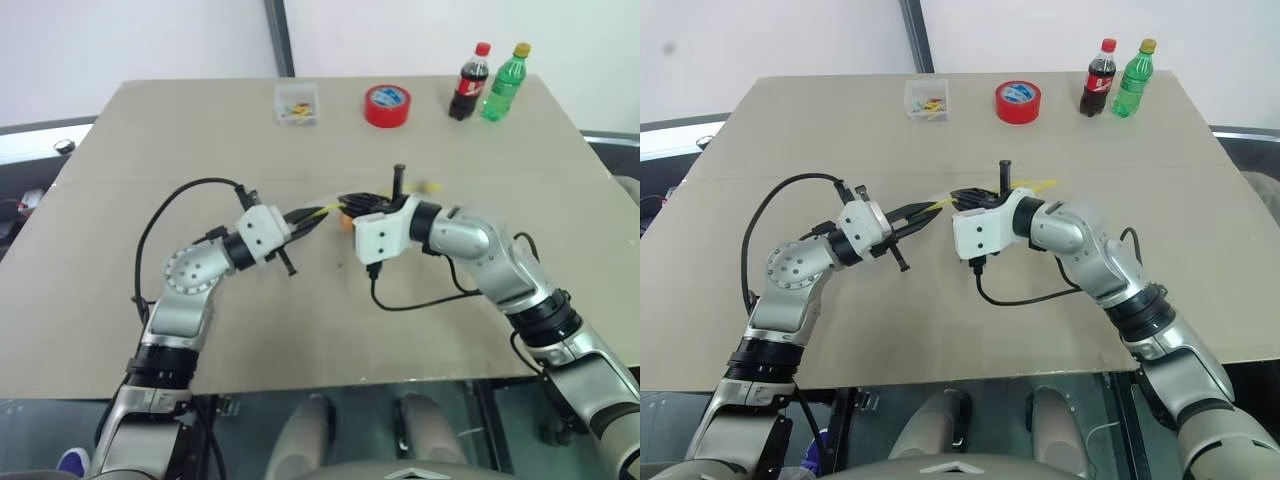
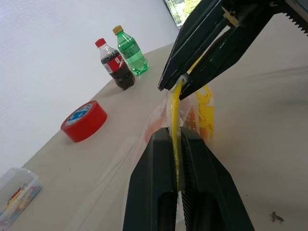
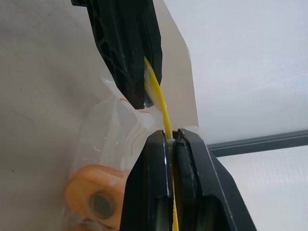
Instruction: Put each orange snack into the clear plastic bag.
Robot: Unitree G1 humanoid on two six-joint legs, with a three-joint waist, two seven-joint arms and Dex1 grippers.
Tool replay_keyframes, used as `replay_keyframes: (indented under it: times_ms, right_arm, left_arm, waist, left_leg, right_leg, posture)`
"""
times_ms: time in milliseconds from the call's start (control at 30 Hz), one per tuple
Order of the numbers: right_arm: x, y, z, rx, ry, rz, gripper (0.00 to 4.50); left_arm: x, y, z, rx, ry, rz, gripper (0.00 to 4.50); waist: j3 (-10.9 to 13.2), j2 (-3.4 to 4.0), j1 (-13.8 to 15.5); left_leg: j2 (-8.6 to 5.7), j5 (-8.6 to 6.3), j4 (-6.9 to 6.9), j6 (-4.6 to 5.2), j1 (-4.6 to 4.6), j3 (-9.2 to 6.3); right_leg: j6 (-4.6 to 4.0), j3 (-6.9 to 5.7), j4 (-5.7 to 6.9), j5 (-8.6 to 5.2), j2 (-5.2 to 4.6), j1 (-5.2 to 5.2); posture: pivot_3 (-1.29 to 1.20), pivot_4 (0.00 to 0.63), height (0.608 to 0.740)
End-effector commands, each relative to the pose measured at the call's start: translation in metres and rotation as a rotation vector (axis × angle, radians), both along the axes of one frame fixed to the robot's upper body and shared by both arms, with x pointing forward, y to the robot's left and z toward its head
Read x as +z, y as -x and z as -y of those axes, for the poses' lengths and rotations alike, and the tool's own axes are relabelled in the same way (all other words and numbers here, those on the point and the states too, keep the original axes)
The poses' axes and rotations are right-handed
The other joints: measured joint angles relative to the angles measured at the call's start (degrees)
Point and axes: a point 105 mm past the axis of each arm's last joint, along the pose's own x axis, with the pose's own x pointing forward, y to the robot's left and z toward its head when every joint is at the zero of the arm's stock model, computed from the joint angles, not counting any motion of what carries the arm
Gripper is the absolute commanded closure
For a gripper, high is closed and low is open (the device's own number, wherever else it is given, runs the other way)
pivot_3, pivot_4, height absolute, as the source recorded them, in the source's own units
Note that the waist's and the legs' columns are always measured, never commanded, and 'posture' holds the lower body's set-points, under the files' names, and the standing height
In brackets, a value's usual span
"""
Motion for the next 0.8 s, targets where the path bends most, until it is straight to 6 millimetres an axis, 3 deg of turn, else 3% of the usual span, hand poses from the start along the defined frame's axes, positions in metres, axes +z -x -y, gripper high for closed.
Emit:
replay_keyframes:
  times_ms: [33,233,467,800]
  right_arm:
    - [0.020,0.002,-0.002,0.016,-0.038,0.058,4.47]
    - [0.020,-0.004,0.007,-0.030,-0.056,0.047,4.47]
    - [0.022,-0.029,0.053,-0.205,-0.073,0.015,4.47]
    - [0.009,-0.046,0.109,-0.404,-0.061,-0.020,4.47]
  left_arm:
    - [0.010,0.005,0.004,-0.016,0.003,0.050,4.50]
    - [0.016,0.007,0.001,-0.019,0.043,0.071,4.50]
    - [0.039,0.004,-0.012,0.021,0.144,0.128,4.50]
    - [0.039,0.003,-0.016,0.030,0.147,0.133,4.50]
  waist:
    - [0.0,0.00,0.0]
    - [0.0,0.00,0.0]
    - [0.0,0.00,0.0]
    - [0.0,0.00,-0.1]
  left_leg:
    - [0.00,0.00,0.00,0.00,0.00,0.00]
    - [0.00,0.00,0.00,0.00,0.00,0.00]
    - [0.01,0.00,0.00,-0.01,0.00,0.00]
    - [0.01,0.00,-0.01,0.00,0.00,0.03]
  right_leg:
    - [0.00,0.00,0.00,0.00,0.00,0.00]
    - [0.00,0.00,0.00,0.00,0.00,0.00]
    - [0.00,0.00,0.00,0.00,-0.01,0.00]
    - [0.00,0.03,0.00,0.00,0.00,-0.01]
  posture:
    - [0.00,0.150,0.740]
    - [0.00,0.150,0.740]
    - [0.00,0.150,0.740]
    - [0.00,0.150,0.740]
